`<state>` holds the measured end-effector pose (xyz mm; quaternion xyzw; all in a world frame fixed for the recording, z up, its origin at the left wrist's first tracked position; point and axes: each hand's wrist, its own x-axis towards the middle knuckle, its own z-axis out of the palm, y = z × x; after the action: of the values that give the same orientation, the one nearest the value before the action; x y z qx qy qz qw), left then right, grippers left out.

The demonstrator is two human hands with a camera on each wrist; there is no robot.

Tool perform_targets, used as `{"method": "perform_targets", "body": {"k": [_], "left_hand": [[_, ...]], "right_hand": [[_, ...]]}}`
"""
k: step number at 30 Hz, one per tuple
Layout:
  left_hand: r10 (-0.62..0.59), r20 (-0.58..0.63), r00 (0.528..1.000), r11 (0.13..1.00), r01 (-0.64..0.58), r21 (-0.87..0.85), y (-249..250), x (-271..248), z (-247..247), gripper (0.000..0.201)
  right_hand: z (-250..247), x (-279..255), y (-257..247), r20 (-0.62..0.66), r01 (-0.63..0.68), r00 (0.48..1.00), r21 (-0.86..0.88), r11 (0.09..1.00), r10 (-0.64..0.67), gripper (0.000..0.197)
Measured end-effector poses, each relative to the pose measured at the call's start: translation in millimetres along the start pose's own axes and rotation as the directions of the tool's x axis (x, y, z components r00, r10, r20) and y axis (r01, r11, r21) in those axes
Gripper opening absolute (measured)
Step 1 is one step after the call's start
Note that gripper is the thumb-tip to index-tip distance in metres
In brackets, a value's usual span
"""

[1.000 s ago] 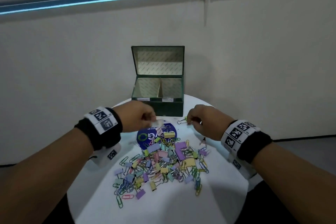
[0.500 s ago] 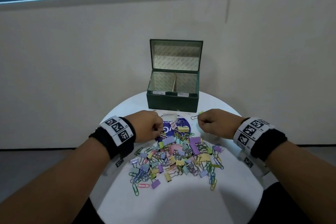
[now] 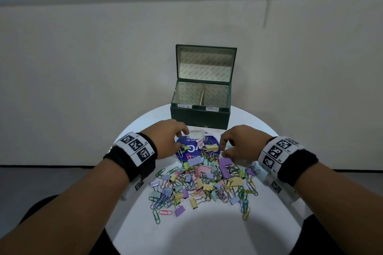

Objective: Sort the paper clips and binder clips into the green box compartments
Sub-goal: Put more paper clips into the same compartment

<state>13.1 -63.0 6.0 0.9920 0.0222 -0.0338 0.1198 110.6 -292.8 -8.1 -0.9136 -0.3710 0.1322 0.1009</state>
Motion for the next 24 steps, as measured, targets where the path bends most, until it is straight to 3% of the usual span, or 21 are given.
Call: {"method": "perform_targets", "body": {"k": [5, 12, 16, 19, 22, 24], "left_hand": [[0.023, 0.049, 0.999, 0.998, -0.026, 0.051, 3, -5, -1, 0.007], [0.041, 0.093, 0.995, 0.999, -0.043, 0.018, 7, -11, -1, 0.025], [0.122, 0.149, 0.981, 0.992, -0.119, -0.032, 8, -16, 1, 0.037], [0.196, 0.222, 0.955, 0.98, -0.199, -0.011, 10, -17, 2, 0.047], [0.271, 0.248, 0.93, 0.959, -0.283, 0.016, 13, -17, 0, 0.041], [0.261, 0.239, 0.935, 0.961, -0.276, 0.032, 13, -15, 0, 0.036]], "right_hand": [[1, -1, -2, 0.017, 0.007, 1.0, 0.014, 1.0, -0.007, 0.013], [-5, -2, -6, -0.04, 0.021, 0.999, 0.129, 0.991, -0.016, 0.022], [-8, -6, -9, 0.005, 0.033, 0.999, 0.16, 0.987, -0.034, 0.013], [-11, -9, -13, 0.03, 0.092, 0.995, 0.191, 0.977, -0.099, 0.021], [-10, -9, -17, 0.041, 0.144, 0.988, 0.125, 0.982, -0.15, 0.016], [-8, -8, -18, 0.068, 0.145, 0.986, 0.101, 0.984, -0.152, 0.014]]}}
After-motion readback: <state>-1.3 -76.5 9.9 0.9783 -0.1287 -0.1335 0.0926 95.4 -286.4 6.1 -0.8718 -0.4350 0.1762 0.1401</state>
